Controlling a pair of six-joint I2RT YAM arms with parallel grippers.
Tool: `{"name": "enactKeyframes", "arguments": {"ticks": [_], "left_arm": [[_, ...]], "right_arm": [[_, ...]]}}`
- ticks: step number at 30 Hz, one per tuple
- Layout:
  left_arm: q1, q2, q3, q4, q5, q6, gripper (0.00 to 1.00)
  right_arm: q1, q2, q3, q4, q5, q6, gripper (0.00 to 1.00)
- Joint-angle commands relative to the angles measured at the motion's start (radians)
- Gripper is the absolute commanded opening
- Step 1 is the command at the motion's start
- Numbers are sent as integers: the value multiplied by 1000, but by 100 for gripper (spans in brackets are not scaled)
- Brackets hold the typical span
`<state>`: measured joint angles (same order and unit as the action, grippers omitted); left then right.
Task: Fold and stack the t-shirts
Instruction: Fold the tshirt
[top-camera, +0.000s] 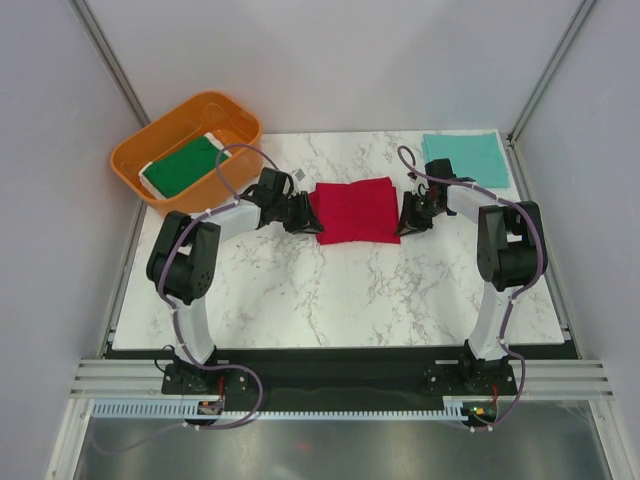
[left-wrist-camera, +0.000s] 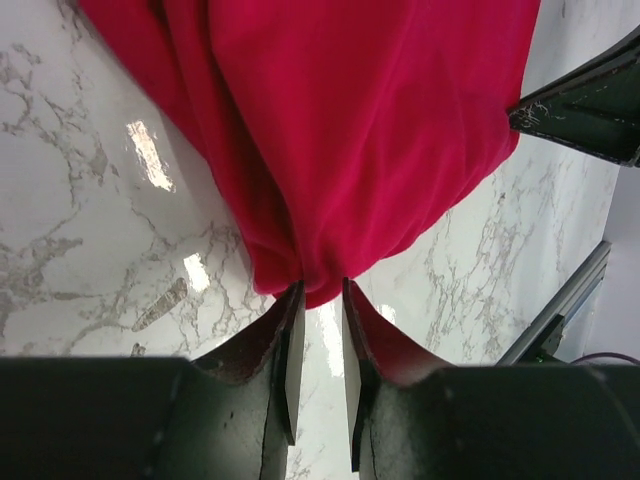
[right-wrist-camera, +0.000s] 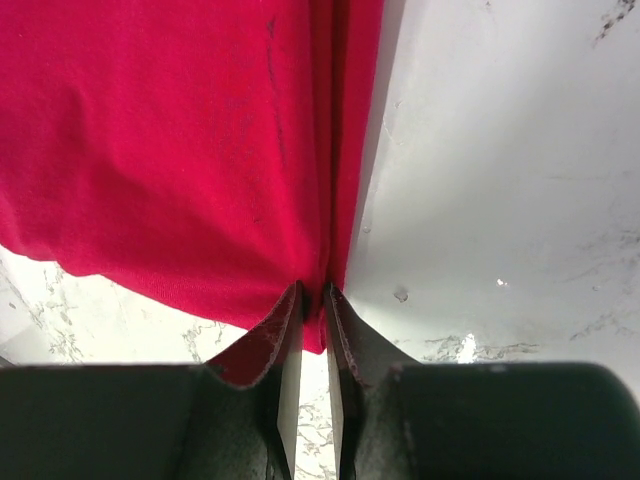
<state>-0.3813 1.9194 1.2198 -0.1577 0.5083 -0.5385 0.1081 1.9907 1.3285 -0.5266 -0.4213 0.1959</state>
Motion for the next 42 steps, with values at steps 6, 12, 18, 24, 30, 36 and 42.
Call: {"name": "enactKeyframes", "arguments": {"ticks": [6, 12, 18, 24, 30, 36, 42], "left_arm": [[2, 40, -32, 127, 15, -44, 29], [2, 32, -55, 141, -10, -41, 37], [1, 41, -57, 155, -11, -48, 40], [1, 55, -43, 153, -10, -63, 31], [-1, 58, -28, 155, -4, -72, 12], [1, 59, -28, 155, -4, -78, 2], [13, 12, -28, 121, -11, -84, 2]], "right_arm": [[-2, -36, -3, 8, 1, -4, 22], [-2, -27, 0, 7, 7, -4, 22], [-1, -24, 1, 8, 12, -3, 22], [-1, -23, -9, 13, 21, -1, 22], [-1, -21, -22, 20, 29, 0, 25], [-2, -30, -29, 27, 26, -1, 8], [-11, -56, -34, 19, 49, 7, 0]]}}
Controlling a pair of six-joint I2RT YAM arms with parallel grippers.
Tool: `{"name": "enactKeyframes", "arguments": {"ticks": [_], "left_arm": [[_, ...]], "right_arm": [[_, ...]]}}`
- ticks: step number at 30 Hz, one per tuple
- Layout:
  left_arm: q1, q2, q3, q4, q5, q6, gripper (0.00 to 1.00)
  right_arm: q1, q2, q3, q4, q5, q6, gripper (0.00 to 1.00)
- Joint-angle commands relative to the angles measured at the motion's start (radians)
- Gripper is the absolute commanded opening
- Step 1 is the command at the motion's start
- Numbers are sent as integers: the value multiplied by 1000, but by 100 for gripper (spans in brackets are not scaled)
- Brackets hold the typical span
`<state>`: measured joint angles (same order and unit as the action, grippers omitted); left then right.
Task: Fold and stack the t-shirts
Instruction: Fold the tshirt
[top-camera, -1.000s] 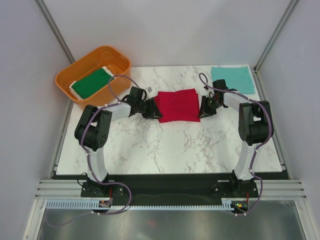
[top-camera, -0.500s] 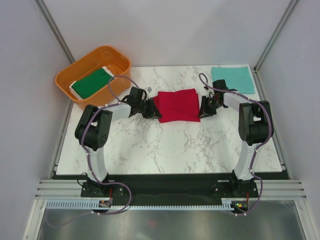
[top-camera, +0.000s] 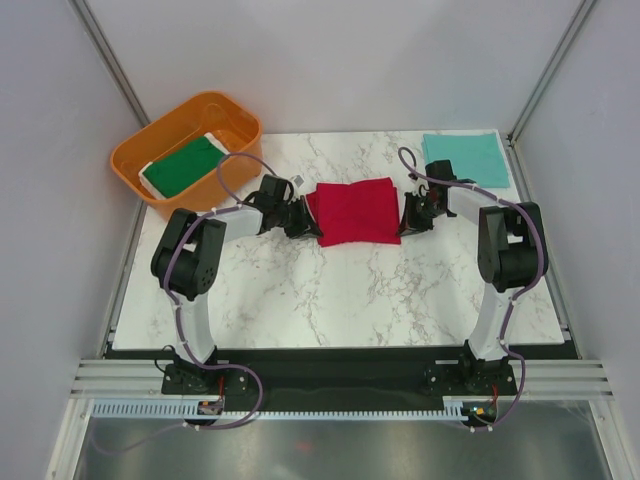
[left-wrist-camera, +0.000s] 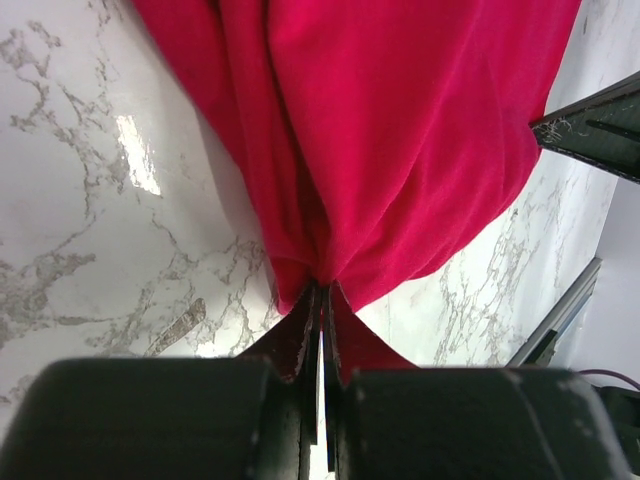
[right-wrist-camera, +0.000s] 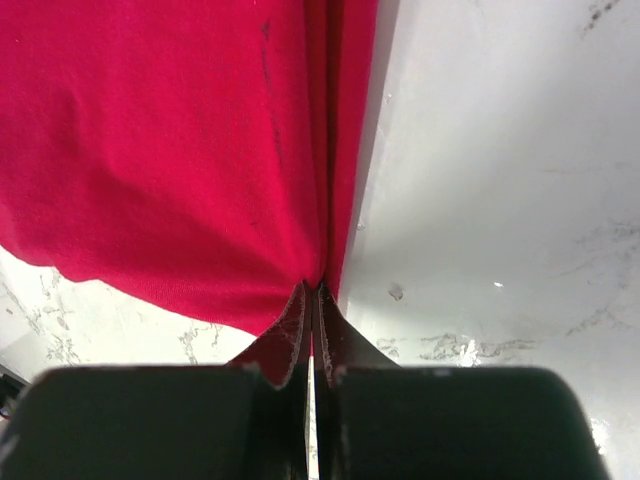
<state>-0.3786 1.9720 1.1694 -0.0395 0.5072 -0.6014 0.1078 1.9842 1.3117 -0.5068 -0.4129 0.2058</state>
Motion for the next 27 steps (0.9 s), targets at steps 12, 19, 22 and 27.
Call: {"name": "enactKeyframes", "arguments": {"ticks": [12, 19, 22, 27], "left_arm": [[38, -32, 128, -201, 7, 57, 2], [40, -16, 249, -411, -53, 189, 2], [44, -6, 268, -450, 14, 229, 2], [43, 25, 256, -473, 71, 244, 2]], "right_arm": [[-23, -64, -28, -26, 69, -6, 0], [-26, -91, -26, -35, 85, -6, 0], [-28, -99, -28, -36, 76, -5, 0], [-28, -130, -55, -32, 53, 7, 0]]}}
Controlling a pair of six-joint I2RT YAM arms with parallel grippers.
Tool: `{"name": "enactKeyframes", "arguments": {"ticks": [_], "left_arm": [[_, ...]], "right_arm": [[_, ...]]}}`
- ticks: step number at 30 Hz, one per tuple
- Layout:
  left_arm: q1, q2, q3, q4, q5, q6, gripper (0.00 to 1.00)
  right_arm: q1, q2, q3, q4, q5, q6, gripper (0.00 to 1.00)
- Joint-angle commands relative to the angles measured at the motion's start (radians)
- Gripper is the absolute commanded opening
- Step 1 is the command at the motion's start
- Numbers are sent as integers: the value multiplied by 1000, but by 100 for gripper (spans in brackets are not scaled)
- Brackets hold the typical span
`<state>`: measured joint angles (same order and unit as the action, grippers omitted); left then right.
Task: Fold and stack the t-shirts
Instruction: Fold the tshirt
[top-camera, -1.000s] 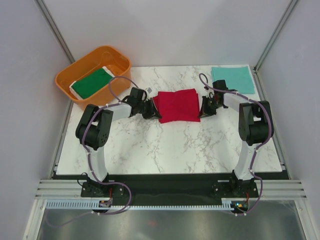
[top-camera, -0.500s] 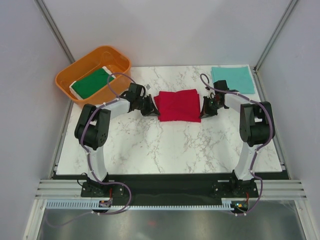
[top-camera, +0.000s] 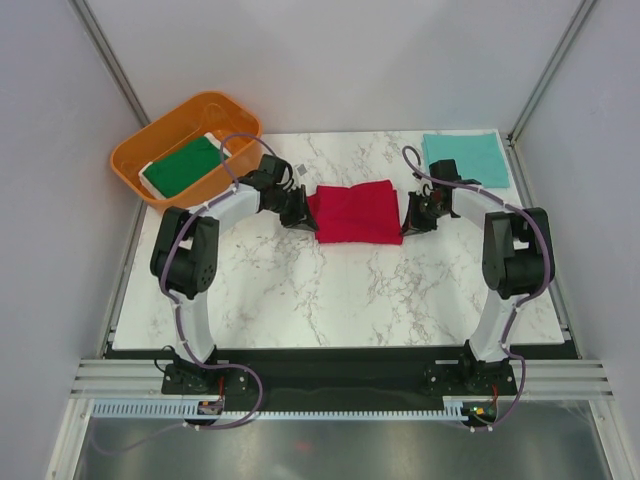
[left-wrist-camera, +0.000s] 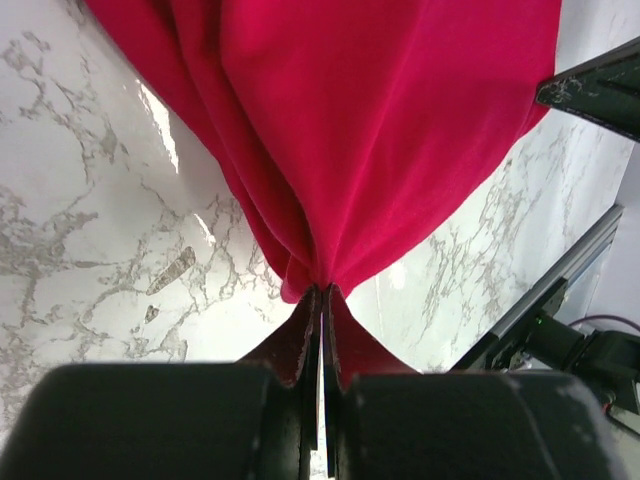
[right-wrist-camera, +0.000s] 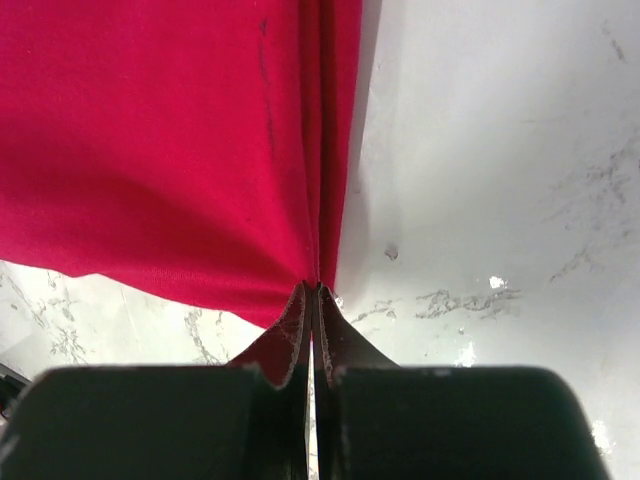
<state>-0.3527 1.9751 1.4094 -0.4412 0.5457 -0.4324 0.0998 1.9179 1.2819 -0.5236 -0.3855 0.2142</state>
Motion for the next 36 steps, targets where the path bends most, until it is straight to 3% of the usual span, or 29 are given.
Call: {"name": "enactKeyframes", "arguments": {"ticks": [1, 7, 9, 10, 11, 14, 19, 27, 36], "left_arm": [[15, 24, 13, -77, 34, 78, 2], [-8, 4, 0, -134, 14, 99, 6], [-15, -22, -12, -142, 14, 103, 30], [-14, -30, -13, -142, 17, 101, 36], [-14, -38, -7, -142, 16, 100, 41], [-6, -48, 51, -140, -23, 86, 55], [-2, 45, 262, -140, -50, 104, 57], [0, 257, 526, -139, -23, 159, 58], [0, 415, 671, -140, -13, 228, 63]], "right_arm": [[-18, -72, -47, -13, 22, 5, 0], [-18, -128, -139, 19, 17, 42, 0], [-18, -146, -154, 23, 17, 42, 1], [-17, -149, -156, 22, 19, 43, 4], [-18, -155, -151, 22, 22, 44, 16], [-20, -172, -112, 23, 17, 40, 31], [-23, -105, 38, 23, -13, -13, 48], [-25, 50, 246, 24, -41, -128, 52], [-25, 188, 371, 51, -44, -182, 53]]}}
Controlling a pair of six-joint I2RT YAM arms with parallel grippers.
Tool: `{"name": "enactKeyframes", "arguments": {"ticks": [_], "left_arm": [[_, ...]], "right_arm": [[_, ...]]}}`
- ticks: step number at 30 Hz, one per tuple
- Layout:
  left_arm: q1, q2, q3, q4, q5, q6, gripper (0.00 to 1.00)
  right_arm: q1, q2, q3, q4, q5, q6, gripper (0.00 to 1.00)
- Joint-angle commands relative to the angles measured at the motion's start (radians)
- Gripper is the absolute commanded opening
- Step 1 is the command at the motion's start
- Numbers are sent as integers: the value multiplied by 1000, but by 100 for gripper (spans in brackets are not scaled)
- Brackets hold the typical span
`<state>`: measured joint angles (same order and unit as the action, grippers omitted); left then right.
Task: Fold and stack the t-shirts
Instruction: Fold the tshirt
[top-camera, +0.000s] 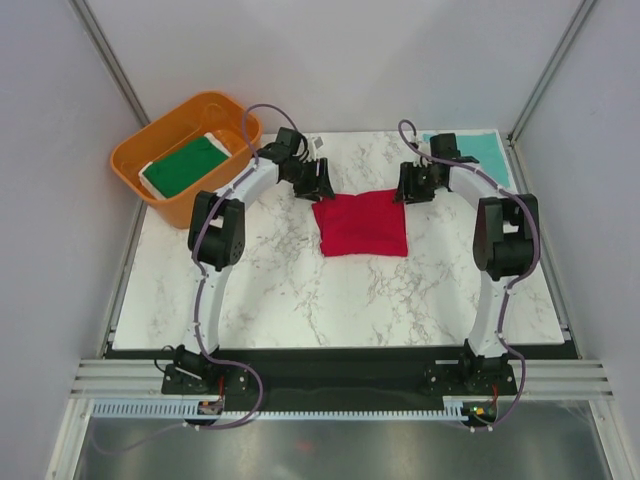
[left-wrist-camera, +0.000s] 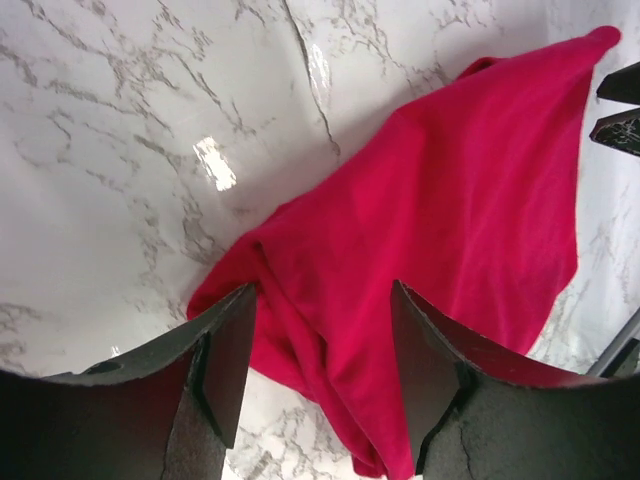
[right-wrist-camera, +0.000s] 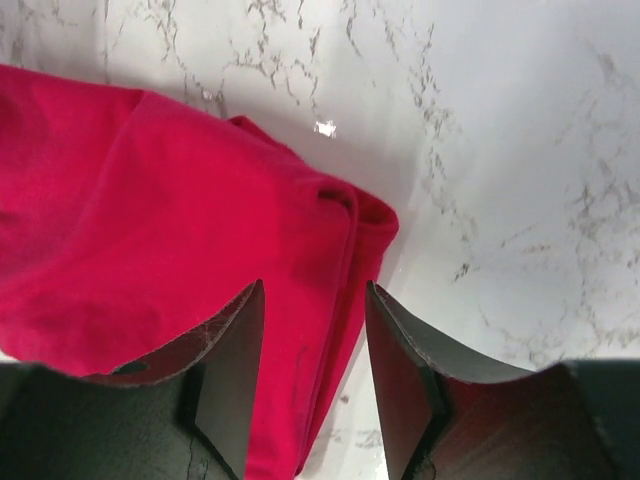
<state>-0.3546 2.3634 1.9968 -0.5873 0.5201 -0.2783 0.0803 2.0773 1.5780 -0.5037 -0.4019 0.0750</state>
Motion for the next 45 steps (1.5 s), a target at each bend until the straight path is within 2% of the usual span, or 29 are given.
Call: {"name": "enactKeyframes", "arguments": {"ticks": [1, 6, 8, 9, 10, 12, 15, 17, 19, 26, 30, 31, 32, 33, 34, 35, 37, 45], "left_arm": [[2, 36, 92, 6, 0, 77, 64], [2, 82, 135, 6, -28, 102, 65], [2, 103, 155, 6, -35, 111, 54], [2, 108, 161, 10, -38, 110, 47], [3, 117, 175, 7, -43, 105, 25], [3, 120, 183, 7, -61, 70, 2], [11, 141, 206, 7, -80, 22, 2], [28, 157, 212, 7, -91, -24, 2], [45, 166, 211, 6, -95, -82, 2], [60, 166, 207, 7, -186, -110, 2], [62, 178, 258, 7, -114, -127, 2], [60, 174, 272, 7, -97, -125, 3], [60, 163, 270, 7, -80, -125, 10], [60, 148, 266, 7, -68, -124, 21], [57, 110, 248, 7, -65, -119, 39], [57, 82, 234, 7, -69, -113, 44], [55, -1, 185, 7, -100, -102, 50], [-27, -269, -59, 9, -147, -85, 47]], "right_arm": [[-5, 55, 88, 33, -31, -41, 53], [-4, 135, 160, 43, -29, -49, 52], [-8, 170, 177, 50, -34, -46, 49], [-8, 181, 189, 68, -38, -40, 35], [-11, 194, 183, 100, -35, -24, 24], [-16, 190, 148, 158, 19, 9, 0], [-28, 150, 35, 313, 12, 84, 0], [-30, 138, 4, 352, 2, 101, 0], [-34, 147, -4, 360, -17, 108, 0], [-63, 149, -22, 379, -23, 120, 0], [-65, 147, 0, 383, -48, 138, 1], [-63, 144, 5, 380, -48, 143, 5], [-63, 138, 10, 372, -46, 155, 16], [-63, 126, 10, 366, -40, 161, 22], [-63, 94, 5, 361, -37, 166, 28], [-63, 77, -1, 341, -31, 181, 36], [-62, 24, -6, 308, -23, 196, 40], [-4, -134, -121, 110, -15, 226, 51]]}}
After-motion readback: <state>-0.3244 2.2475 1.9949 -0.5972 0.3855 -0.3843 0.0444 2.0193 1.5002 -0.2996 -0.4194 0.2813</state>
